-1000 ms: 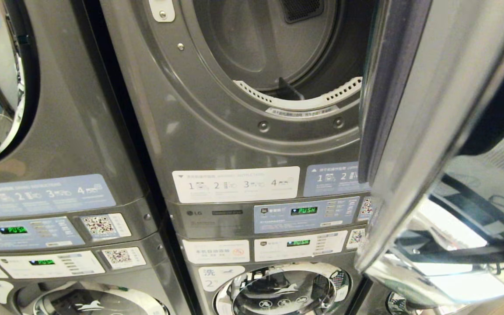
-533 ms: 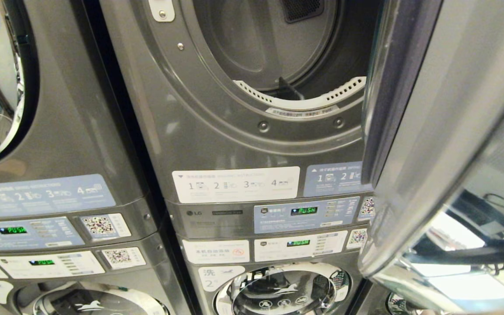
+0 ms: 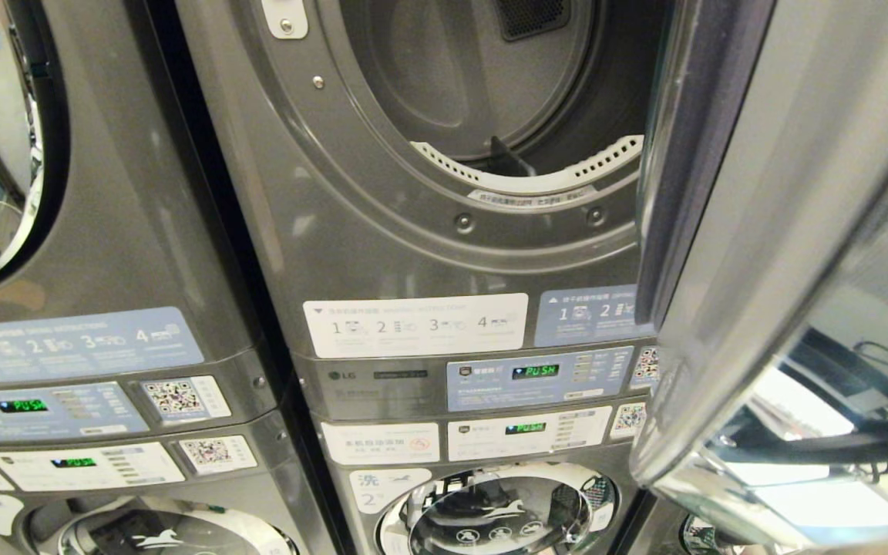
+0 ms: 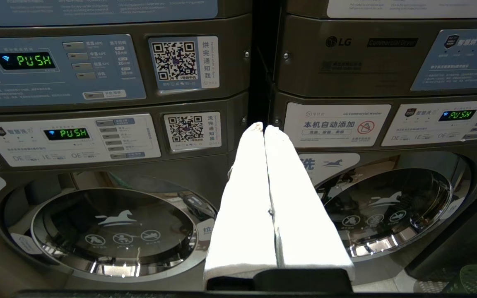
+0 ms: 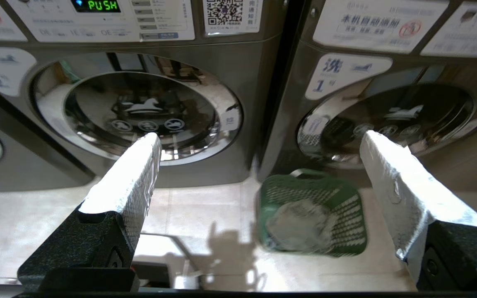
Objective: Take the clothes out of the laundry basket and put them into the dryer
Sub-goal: Open the dryer
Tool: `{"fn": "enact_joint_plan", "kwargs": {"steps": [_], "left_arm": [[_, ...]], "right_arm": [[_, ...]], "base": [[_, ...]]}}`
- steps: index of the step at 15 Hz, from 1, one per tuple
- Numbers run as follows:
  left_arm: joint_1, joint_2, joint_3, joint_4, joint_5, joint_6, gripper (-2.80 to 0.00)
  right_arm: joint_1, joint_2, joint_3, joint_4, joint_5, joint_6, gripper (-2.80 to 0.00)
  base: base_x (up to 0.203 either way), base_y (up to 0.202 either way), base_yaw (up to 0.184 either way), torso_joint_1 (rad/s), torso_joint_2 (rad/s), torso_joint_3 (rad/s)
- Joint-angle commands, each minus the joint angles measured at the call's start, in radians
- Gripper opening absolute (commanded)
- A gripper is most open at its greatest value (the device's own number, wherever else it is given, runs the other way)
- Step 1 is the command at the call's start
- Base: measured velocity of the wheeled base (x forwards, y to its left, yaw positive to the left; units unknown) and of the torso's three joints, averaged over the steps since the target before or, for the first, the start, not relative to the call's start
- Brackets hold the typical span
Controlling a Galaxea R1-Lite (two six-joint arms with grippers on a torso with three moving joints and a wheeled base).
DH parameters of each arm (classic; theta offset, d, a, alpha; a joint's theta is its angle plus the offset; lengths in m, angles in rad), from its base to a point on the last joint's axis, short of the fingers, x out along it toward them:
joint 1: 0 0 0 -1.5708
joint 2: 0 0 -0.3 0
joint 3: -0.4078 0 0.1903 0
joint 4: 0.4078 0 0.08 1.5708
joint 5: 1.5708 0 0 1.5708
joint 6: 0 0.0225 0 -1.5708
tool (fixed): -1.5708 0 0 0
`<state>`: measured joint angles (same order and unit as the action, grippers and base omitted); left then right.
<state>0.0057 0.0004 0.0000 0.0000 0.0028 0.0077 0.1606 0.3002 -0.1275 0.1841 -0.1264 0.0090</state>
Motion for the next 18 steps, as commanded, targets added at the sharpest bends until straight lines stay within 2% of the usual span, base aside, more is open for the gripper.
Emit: {"fn": "enact_joint_plan", "kwargs": {"steps": [1,2,4,5,11,18], "left_arm": [[0.000,0.001,0.000,0.000,0.000,0.000,-2.80],[0.000,0.000,0.001,0.000,0.000,0.000,-2.80],[0.000,0.000,0.000,0.000,0.000,0.000,-2.80],[0.000,0.001,0.000,0.000,0.000,0.000,-2.80],[0.000,0.001,0.000,0.000,0.000,0.000,-2.80],[0.000,0.000,0.000,0.000,0.000,0.000,-2.80]], "right_arm": [[-0.016,-0.014,0.021,-0.011,0.012,-0.047,0.00],[-0.034,0.024,0.036,-0.035,0.040,-0.051,0.00],[-0.145,0.077,0.107,-0.144,0.128,-0.068,0.00],[-0.174,0.078,0.116,-0.154,0.157,-0.094,0.00],[-0.165,-0.303,0.125,-0.173,0.171,-0.129,0.00],[-0.164,-0.299,0.118,-0.155,0.163,-0.136,0.00]], "base": [[0.000,0.000,0.000,0.000,0.00,0.000],[0.000,0.000,0.000,0.000,0.00,0.000],[0.000,0.000,0.000,0.000,0.00,0.000],[0.000,0.000,0.000,0.000,0.00,0.000],[0.000,0.000,0.000,0.000,0.00,0.000],[0.000,0.000,0.000,0.000,0.00,0.000]]}}
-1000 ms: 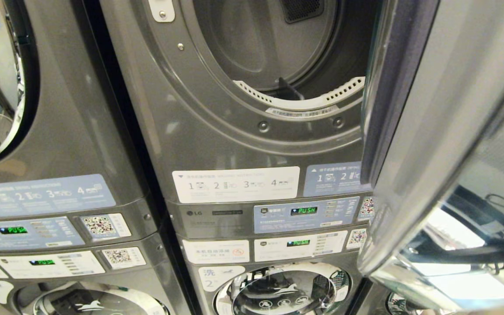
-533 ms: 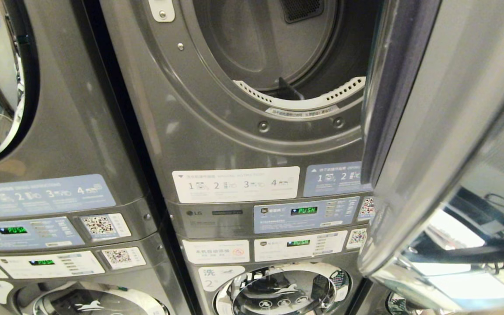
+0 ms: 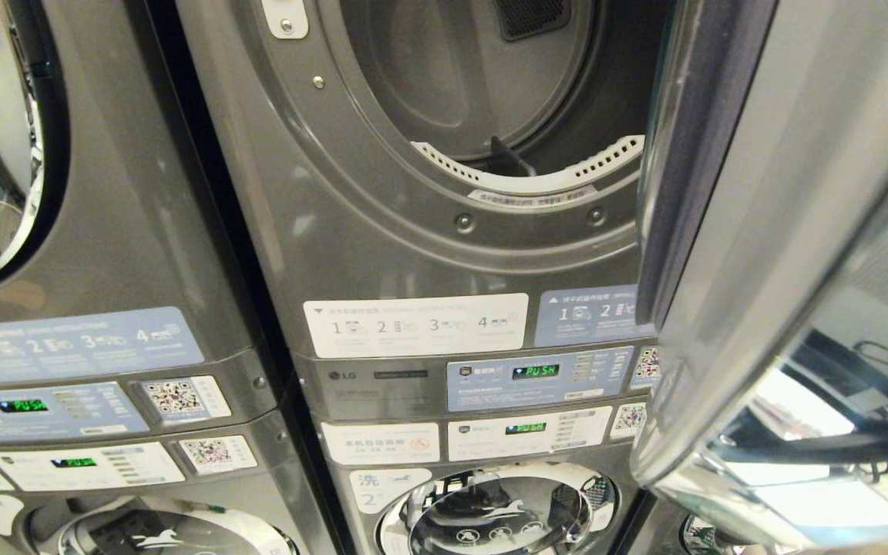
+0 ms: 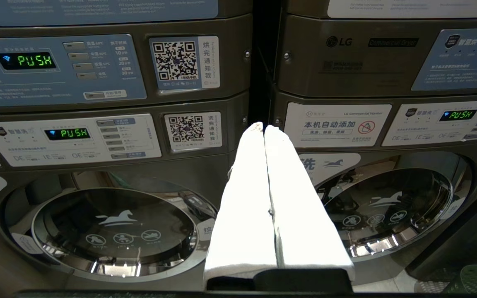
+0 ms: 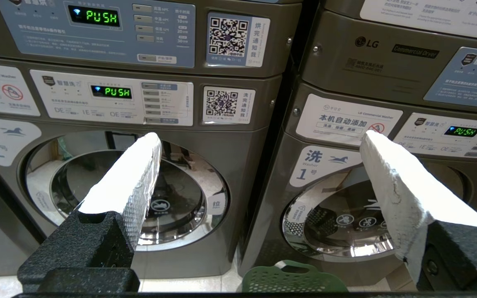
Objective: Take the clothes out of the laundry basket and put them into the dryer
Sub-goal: Open the dryer
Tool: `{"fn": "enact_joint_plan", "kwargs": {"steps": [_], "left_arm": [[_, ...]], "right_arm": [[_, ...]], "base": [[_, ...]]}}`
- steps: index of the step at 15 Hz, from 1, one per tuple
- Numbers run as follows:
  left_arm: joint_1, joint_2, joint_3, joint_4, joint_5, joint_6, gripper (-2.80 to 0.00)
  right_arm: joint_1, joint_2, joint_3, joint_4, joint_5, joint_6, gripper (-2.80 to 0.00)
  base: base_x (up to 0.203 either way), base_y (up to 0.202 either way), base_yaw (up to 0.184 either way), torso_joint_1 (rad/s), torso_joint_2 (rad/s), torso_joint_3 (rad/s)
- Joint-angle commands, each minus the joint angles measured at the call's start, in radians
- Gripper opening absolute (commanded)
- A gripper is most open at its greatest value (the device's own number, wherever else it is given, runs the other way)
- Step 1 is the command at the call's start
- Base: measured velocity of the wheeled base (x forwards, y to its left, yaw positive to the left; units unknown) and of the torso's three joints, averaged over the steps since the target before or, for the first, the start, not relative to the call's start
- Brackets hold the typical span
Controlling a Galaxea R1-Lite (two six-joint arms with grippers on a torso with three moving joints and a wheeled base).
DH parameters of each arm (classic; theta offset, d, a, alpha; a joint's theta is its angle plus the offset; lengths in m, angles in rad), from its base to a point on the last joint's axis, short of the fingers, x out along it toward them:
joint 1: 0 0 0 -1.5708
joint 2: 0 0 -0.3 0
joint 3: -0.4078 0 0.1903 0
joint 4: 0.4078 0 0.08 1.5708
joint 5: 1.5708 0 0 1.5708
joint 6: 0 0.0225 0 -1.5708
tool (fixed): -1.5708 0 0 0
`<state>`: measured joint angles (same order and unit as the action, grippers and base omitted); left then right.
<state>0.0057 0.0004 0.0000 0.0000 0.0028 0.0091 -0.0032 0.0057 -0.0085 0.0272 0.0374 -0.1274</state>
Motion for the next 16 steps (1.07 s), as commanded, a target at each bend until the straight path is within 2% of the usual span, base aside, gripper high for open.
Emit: {"fn": "enact_joint_plan", "kwargs": {"steps": [1,11,16], "left_arm": [[0.000,0.000,0.000,-0.001,0.000,0.003,-2.80],[0.000,0.000,0.000,0.001,0.000,-0.001,-2.80],[0.000,0.000,0.000,0.002,0.000,-0.001,-2.80]], "right_arm": [[0.000,-0.004,0.001,0.002,-0.001,0.000,0.00],[0.000,-0.004,-0.001,0.003,-0.002,-0.001,0.00],[0.000,-0.004,-0.002,0.005,-0.002,-0.003,0.00]], "base": [[0.000,0.000,0.000,0.000,0.00,0.000],[0.000,0.000,0.000,0.000,0.00,0.000],[-0.163,0.000,0.000,0.003,0.00,0.003]]}}
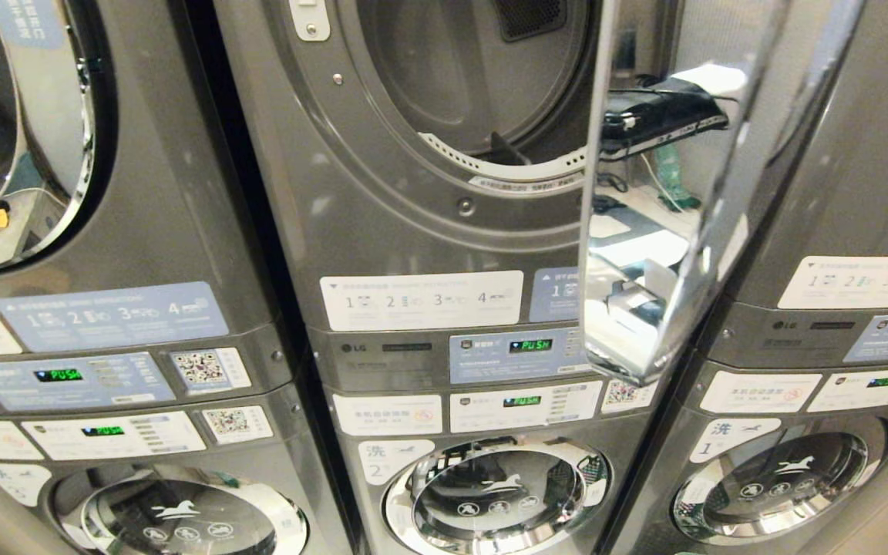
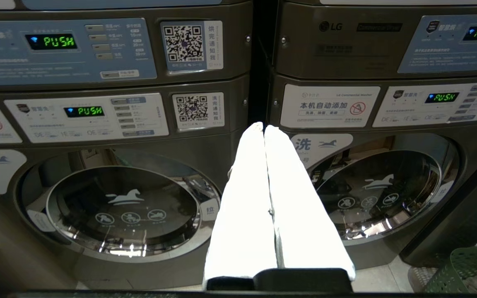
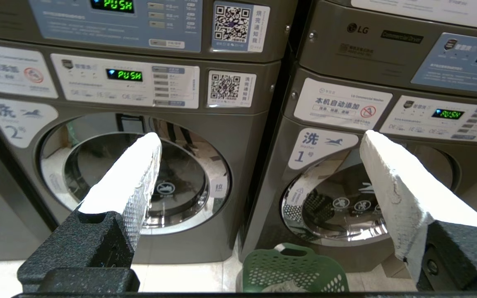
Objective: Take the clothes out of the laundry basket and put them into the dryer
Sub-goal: Open the dryer
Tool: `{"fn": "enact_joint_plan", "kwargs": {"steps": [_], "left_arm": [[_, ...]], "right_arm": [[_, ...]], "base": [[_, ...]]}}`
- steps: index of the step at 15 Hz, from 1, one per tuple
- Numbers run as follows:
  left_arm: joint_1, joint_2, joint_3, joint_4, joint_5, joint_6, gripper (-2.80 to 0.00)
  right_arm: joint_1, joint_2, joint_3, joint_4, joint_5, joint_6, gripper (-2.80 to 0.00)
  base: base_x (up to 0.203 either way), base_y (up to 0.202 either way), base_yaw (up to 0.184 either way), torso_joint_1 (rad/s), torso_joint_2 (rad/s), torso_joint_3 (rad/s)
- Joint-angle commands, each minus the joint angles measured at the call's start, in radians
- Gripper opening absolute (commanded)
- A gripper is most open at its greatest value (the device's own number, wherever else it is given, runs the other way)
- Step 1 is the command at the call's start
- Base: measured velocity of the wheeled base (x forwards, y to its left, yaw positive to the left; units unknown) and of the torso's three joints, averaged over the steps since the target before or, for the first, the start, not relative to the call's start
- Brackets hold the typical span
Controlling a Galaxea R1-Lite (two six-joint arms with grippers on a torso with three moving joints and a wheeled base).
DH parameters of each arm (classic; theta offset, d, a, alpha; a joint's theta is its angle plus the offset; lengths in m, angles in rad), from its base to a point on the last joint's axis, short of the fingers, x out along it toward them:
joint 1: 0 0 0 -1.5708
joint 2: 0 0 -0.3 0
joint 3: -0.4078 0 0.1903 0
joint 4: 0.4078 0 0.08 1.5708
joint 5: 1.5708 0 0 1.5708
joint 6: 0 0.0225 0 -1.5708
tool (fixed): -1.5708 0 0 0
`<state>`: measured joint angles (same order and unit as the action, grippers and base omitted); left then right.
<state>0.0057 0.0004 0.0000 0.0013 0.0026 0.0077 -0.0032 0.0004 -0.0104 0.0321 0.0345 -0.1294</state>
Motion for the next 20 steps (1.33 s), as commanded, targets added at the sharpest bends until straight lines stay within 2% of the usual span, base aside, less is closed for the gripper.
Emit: {"fn": "enact_joint_plan", "kwargs": {"steps": [1,10,12,14,20], "left_arm": [[0.000,0.000,0.000,0.000,0.000,0.000,-2.80],[-0.001,0.001,-0.011,-0.014,-0.004,0.016,-2.80],[-0.002,0.015,-0.140,-0.003,-0.038,0.048,-2.80],[-0.003,0.112,-0.327,0.022,-0.111,0.054,-2.80],[-0.021,0.795,-0.835,0.014,-0.340,-0.032,-2.80]], "right_arm": [[0.000,0.001,0.000,0.000,0.001,-0.001,0.00],[0.000,0.001,0.000,0.000,0.001,0.001,0.00],[0.000,0.001,0.000,0.000,0.001,0.002,0.00],[0.000,0.001,0.000,0.000,0.001,0.001,0.00],[0.000,0.000,0.000,0.000,0.002,0.001,0.00]], "base": [[-0.174,0.000,0.003,-0.001,0.00,0.000],[-0.014,0.000,0.000,0.003,0.00,-0.001],[0.000,0.000,0.000,0.000,0.00,0.000],[0.000,0.000,0.000,0.000,0.00,0.000],[0.000,0.000,0.000,0.000,0.00,0.000]]}}
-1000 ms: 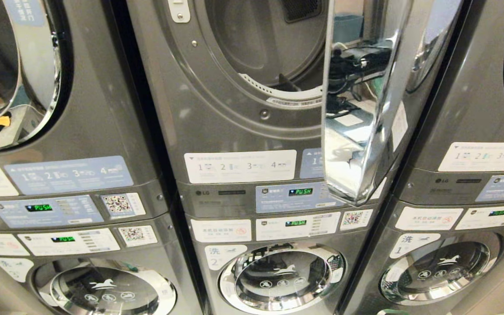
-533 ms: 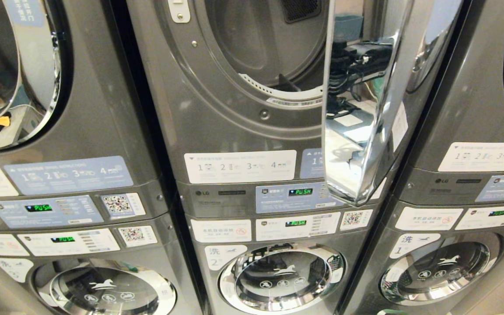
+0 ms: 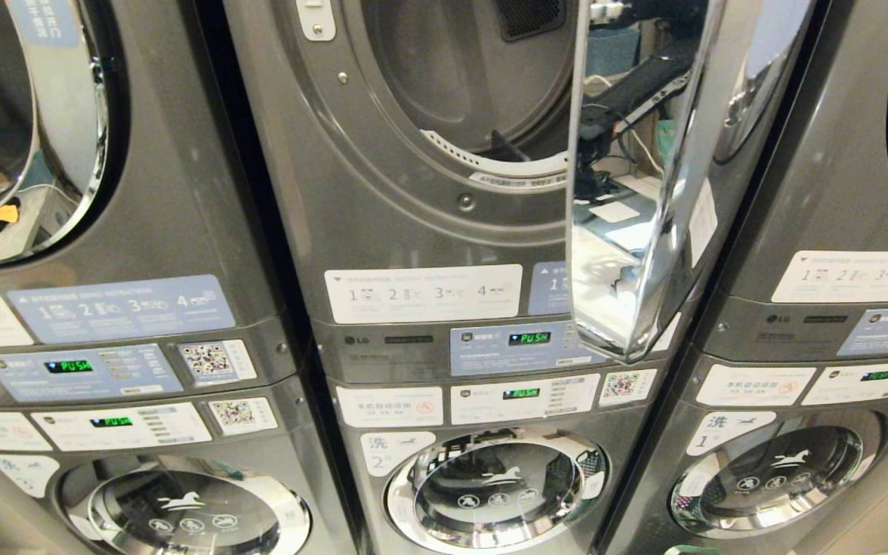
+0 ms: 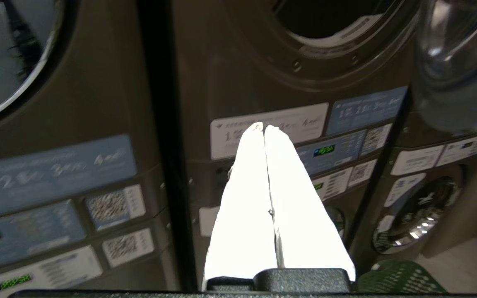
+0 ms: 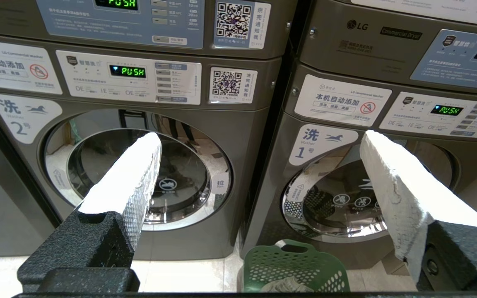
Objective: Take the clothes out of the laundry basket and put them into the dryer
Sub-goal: Open the dryer
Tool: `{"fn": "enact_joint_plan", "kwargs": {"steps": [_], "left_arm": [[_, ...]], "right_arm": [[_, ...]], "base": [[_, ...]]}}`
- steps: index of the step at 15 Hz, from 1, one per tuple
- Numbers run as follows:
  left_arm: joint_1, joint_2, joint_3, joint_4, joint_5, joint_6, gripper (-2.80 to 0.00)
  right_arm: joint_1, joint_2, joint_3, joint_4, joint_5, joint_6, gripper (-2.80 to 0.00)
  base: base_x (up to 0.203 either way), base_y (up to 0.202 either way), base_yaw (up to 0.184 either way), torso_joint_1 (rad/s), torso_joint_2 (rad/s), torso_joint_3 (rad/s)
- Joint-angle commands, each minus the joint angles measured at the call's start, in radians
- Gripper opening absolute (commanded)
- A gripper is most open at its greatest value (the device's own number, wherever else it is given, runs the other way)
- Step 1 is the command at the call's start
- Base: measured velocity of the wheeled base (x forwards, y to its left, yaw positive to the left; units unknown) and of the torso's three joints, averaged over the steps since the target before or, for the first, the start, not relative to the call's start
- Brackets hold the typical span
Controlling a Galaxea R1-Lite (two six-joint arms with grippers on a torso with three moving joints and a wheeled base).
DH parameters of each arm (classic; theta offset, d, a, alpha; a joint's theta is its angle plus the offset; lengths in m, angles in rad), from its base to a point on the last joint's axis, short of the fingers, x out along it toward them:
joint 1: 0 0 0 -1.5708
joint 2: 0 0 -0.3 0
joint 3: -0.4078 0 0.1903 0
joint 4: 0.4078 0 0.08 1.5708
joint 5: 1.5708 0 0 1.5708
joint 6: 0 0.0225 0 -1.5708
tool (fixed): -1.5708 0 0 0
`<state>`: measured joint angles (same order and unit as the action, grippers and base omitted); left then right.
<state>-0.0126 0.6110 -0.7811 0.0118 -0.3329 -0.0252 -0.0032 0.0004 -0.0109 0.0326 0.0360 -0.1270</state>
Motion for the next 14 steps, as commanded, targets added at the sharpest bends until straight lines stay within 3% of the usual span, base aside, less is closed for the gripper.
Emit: {"fn": "enact_joint_plan", "kwargs": {"steps": [1,5,9,14], "left_arm": [[-0.020,0.276,-0.117,-0.022,-0.036,-0.010,-2.80],[-0.180,0.507,-0.286,-0.123,-0.096,-0.031,-2.80],[-0.394,0.607,-0.398,-0.130,-0.094,-0.030,-2.80],[-0.557,0.684,-0.497,-0.133,-0.091,-0.030,-2.80]], "right_arm": [[0.000,0.000,0.000,0.001,0.000,-0.002,0.00],[0.000,0.000,0.000,0.000,-0.001,0.000,0.00],[0.000,0.000,0.003,-0.005,0.002,-0.004,0.00],[0.000,0.001,0.008,-0.020,0.004,0.009,0.00]], "base": [[0.000,0.000,0.000,0.000,0.00,0.000],[0.000,0.000,0.000,0.000,0.00,0.000],[0.000,0.000,0.000,0.000,0.00,0.000],[0.000,0.000,0.000,0.000,0.00,0.000]]}}
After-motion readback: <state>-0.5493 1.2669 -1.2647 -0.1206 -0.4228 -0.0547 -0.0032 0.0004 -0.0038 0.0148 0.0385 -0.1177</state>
